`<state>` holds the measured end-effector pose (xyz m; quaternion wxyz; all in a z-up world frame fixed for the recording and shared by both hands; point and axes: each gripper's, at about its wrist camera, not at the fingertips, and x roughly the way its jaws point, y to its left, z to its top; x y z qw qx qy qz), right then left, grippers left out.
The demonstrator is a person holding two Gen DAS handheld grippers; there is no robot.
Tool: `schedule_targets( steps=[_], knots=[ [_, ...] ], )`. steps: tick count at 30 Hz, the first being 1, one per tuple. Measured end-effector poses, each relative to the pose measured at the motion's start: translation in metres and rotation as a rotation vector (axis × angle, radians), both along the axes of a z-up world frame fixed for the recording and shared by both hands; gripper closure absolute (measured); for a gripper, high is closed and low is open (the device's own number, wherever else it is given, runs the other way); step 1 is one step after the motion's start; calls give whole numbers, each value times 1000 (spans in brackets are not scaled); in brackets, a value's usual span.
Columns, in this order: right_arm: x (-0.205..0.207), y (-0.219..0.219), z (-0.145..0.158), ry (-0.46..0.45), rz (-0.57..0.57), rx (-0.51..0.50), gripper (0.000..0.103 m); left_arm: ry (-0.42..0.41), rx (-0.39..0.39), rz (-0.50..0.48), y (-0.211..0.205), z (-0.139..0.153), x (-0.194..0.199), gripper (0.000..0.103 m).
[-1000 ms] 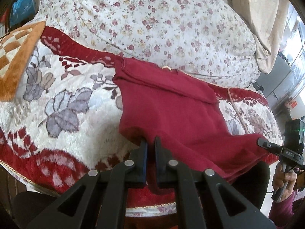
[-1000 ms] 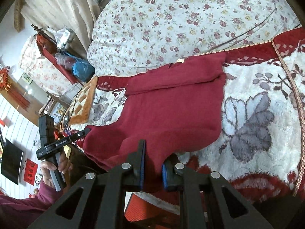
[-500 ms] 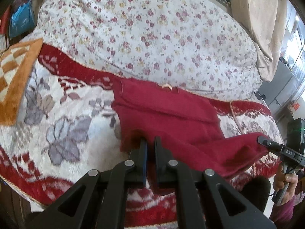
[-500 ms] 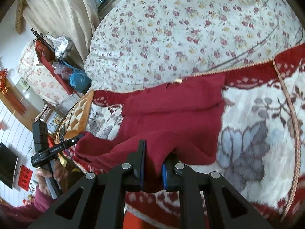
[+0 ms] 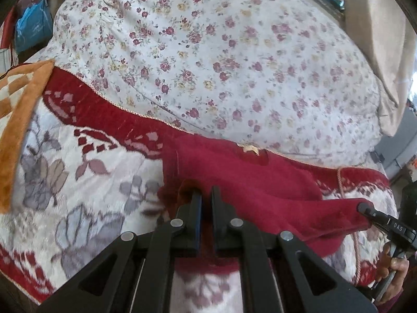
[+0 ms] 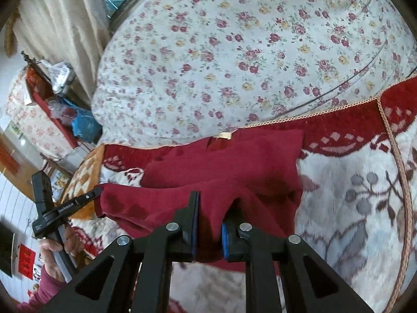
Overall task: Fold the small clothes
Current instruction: 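Grasp the sweater hem with both grippers and lift it toward the collar, then lay the hem over the collar and open both grippers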
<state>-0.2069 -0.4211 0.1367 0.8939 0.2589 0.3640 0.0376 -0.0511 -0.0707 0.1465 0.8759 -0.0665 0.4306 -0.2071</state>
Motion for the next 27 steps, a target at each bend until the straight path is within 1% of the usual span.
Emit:
schedule_targets(
  steps=[4,7,11,14,16,17,18,19,20,21,22,23,24,25,27],
  knots=[
    [36,-15,-12,34,-23,6,88,18,38,13,-19,-15,39,97],
    [65,-30,-28,65,-47,19,88,45,46,25,-28,-28,64,97],
    [105,-50,-58,125,-72,38,88,103,59,39,-41,-55,101,97],
    [126,-63,-80,156,-87,72,87,146,63,48,-49,-78,123,97],
    [133,-69,-86,143,-89,108,84,159,41,56,-50,-87,132,96],
    [133,-74,-84,110,-80,132,79,166,20,57,-48,-89,136,95],
    [132,-77,-81,90,-85,132,64,172,4,55,-46,-90,138,95],
    [128,-79,-75,71,-104,120,53,180,-14,47,-45,-90,140,92],
    [122,-83,-68,47,-131,108,36,185,-28,35,-43,-88,141,83],
    [115,-86,-60,25,-151,103,35,181,-31,27,-43,-85,141,75],
    [110,-87,-54,14,-146,106,35,161,-26,27,-41,-80,138,50],
    [105,-86,-48,8,-126,108,35,125,-19,41,-38,-73,134,31],
    [98,-82,-42,3,-100,101,35,80,-33,59,-32,-65,129,28],
    [92,-76,-37,-7,-77,90,36,66,-49,61,-29,-61,128,27],
    [91,-63,-34,-7,-20,82,40,72,-71,51,-26,-56,127,27]
  ],
)
